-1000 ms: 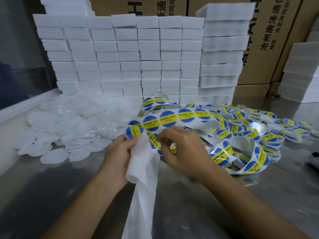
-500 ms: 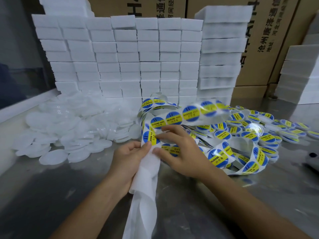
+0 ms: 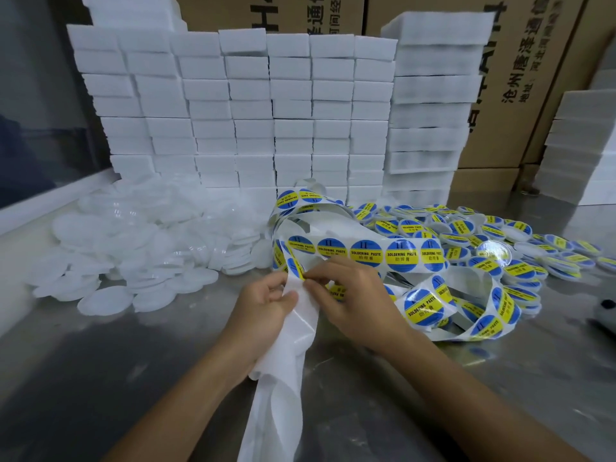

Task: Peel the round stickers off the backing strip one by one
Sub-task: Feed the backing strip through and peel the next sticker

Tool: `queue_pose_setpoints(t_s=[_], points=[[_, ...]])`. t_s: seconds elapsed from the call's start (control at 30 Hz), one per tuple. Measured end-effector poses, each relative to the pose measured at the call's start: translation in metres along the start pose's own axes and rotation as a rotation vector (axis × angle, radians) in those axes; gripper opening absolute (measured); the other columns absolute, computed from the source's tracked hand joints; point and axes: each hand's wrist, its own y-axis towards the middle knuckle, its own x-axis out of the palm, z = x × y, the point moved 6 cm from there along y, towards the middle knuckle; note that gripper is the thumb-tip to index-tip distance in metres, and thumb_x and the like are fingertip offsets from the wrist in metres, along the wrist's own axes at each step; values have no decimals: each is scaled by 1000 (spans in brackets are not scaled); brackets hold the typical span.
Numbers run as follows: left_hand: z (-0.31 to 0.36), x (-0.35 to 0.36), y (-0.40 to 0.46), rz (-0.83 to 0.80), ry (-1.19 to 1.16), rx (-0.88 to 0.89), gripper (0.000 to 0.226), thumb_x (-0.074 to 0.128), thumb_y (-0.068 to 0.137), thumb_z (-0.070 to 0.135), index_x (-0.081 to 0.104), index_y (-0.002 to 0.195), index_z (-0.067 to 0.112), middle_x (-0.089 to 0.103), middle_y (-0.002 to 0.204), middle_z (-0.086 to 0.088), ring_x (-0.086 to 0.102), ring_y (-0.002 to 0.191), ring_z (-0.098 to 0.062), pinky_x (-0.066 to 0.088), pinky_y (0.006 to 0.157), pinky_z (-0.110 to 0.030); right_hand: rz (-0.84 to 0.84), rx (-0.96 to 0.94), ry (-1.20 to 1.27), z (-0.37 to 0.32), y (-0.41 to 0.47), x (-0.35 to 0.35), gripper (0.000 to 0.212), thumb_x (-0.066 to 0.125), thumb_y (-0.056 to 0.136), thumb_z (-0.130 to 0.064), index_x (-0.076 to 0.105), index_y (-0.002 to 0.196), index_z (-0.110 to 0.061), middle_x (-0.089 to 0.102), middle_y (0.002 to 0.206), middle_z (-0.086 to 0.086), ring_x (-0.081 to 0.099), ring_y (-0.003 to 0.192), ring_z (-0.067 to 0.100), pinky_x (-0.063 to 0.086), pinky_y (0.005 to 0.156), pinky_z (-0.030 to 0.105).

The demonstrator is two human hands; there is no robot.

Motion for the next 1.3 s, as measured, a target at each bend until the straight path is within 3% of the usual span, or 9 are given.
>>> queue_pose_setpoints(t_s=[0.17,0.3,0.37,0.47,0.67,0.8,0.93,1.13,1.3], points=[[3,1,-1,-42,-12,35,28,57,94,1,75,90,22,77,88,-3,72,79,-14,56,71,-24,-23,-16,16,0,0,-1,14,72,89,-25,75,98,-14,69,86,-5,63,82,10,52,71,33],[3,3,-2,-78,65,68,21,54,95,-1,70,96,12,76,91,-7,70,81,-13,54,73,-23,-4,-23,12,0,0,-3,6,69,89,-16,74,91,-13,68,81,-4,61,76,11,51,68,38],[2,2,-2,-75,73,62,21,55,94,1,71,100,15,76,93,-5,72,87,-17,55,76,-27,-4,-28,12,0,1,-5,6,70,89,-17,75,90,-13,68,82,-4,61,74,10,51,68,37],[4,5,-3,-115,84,80,18,54,95,2,68,99,13,73,93,-18,68,84,-24,53,77,-37,-33,-30,29,0,1,-5,11,71,89,-24,75,91,-14,68,83,-6,61,73,7,51,68,35],[6,6,-4,-141,143,86,44,51,94,-1,70,93,38,77,87,-1,73,80,-20,57,71,-29,-20,30,-12,2,2,-5,8,66,91,-18,72,89,-13,66,82,-6,58,73,8,50,68,33],[4,-5,1,-62,170,37,35,55,89,2,68,91,34,76,81,0,71,67,-18,54,58,-28,123,370,228,26,2,-13,12,64,91,-18,72,82,-17,67,72,-11,60,68,5,50,61,20],[-5,-19,8,53,198,-26,27,60,87,9,60,96,34,75,74,6,69,58,-12,48,49,-20,258,652,543,46,-2,-20,15,66,90,-19,72,76,-16,64,58,-9,55,53,1,48,52,15],[2,-31,11,212,555,221,16,72,82,40,57,82,33,61,65,25,57,57,4,39,53,-18,145,696,899,32,-3,2,8,67,92,-11,72,95,-6,75,77,5,70,72,11,56,65,20],[8,-40,12,280,594,269,27,56,85,55,61,72,33,63,65,13,59,66,-2,40,56,-21,65,658,1065,13,-4,19,17,68,87,2,77,84,-13,76,86,14,72,81,19,60,78,29]])
